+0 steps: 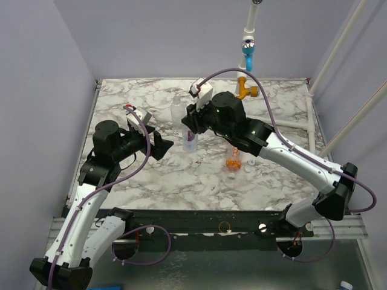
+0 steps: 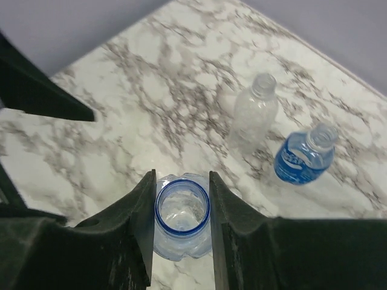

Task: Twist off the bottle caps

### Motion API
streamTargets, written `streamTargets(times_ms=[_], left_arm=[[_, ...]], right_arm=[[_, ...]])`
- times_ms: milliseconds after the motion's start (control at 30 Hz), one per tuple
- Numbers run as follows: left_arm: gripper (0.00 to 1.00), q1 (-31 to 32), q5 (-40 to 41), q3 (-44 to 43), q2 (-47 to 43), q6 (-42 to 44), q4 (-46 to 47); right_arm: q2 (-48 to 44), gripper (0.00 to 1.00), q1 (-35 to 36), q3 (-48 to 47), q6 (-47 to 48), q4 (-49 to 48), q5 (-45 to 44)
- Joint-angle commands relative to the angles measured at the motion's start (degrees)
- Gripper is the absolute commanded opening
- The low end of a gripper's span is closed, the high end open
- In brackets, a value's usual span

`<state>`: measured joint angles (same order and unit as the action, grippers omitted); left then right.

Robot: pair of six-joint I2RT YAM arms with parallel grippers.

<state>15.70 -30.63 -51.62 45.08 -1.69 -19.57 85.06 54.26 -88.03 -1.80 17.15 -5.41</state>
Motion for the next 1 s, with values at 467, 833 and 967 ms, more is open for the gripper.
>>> streamTargets(times_ms=[467,833,967], left_arm=[[0.99,-0.13,10.83,-3.35,-0.26,-2.26,-6.79],[0.99,-0.15,15.99,-3.58,-0.69,-4.00,-7.43],[0.99,-0.15,16.14,-3.57,-0.39,-3.79,-7.50]], right_arm=[[12.83,0.05,-6.27,7.41,-1.26,-16.28,1.61],[19.51,0.05,-6.14,9.02,-1.45,-30.02,-0.11],[22.34,0.06,-6.10,8.37,-1.36,-31.73,-0.13]])
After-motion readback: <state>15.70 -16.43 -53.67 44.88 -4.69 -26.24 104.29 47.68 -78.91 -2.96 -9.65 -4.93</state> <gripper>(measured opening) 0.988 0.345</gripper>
